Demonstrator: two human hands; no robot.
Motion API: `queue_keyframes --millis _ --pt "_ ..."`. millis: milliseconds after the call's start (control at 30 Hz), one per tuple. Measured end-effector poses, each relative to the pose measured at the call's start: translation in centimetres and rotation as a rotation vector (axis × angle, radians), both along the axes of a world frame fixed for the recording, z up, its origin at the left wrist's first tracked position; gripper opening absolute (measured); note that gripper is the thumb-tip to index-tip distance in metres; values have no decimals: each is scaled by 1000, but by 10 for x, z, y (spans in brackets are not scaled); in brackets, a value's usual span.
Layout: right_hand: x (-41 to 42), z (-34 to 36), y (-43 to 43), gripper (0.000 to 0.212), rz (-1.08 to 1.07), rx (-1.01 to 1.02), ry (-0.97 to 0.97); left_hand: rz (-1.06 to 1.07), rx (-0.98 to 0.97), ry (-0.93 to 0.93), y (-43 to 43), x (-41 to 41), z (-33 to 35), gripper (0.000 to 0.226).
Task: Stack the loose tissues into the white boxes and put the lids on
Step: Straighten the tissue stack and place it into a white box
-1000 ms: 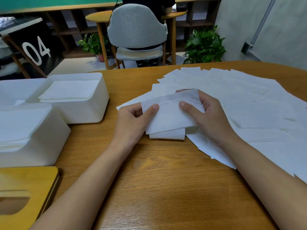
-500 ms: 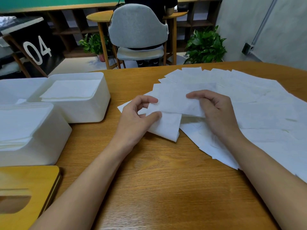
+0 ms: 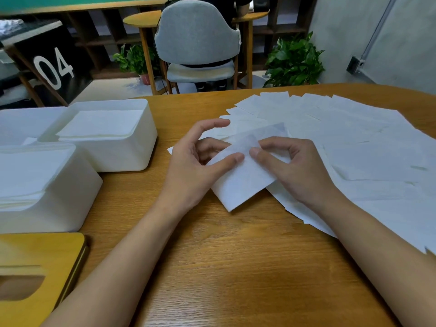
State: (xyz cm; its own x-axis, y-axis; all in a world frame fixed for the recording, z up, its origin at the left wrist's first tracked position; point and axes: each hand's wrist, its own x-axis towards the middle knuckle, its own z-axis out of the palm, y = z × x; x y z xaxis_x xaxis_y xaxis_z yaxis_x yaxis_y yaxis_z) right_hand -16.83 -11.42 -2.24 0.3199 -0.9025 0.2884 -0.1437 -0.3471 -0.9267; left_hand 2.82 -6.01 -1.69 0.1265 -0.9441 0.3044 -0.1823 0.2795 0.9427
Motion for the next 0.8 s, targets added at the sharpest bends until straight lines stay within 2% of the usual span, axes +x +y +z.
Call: queue_keyframes --millis 133,267,567,700,800 --pt "-5 2 -6 12 -108 31 -70 35 1 -48 -3 3 -2 41" --pt "-4 3 1 11 50 85 -41 77 -43 -162 -3 2 -3 32" --pt "2 -5 4 58 109 -13 77 133 -60 -206 -6 6 -8 28" --pt "3 -8 4 61 125 -52 75 177 -84 -223 -7 5 -14 25" --pt "1 -6 4 54 137 -39 -17 260 -58 -236 -9 4 -19 23"
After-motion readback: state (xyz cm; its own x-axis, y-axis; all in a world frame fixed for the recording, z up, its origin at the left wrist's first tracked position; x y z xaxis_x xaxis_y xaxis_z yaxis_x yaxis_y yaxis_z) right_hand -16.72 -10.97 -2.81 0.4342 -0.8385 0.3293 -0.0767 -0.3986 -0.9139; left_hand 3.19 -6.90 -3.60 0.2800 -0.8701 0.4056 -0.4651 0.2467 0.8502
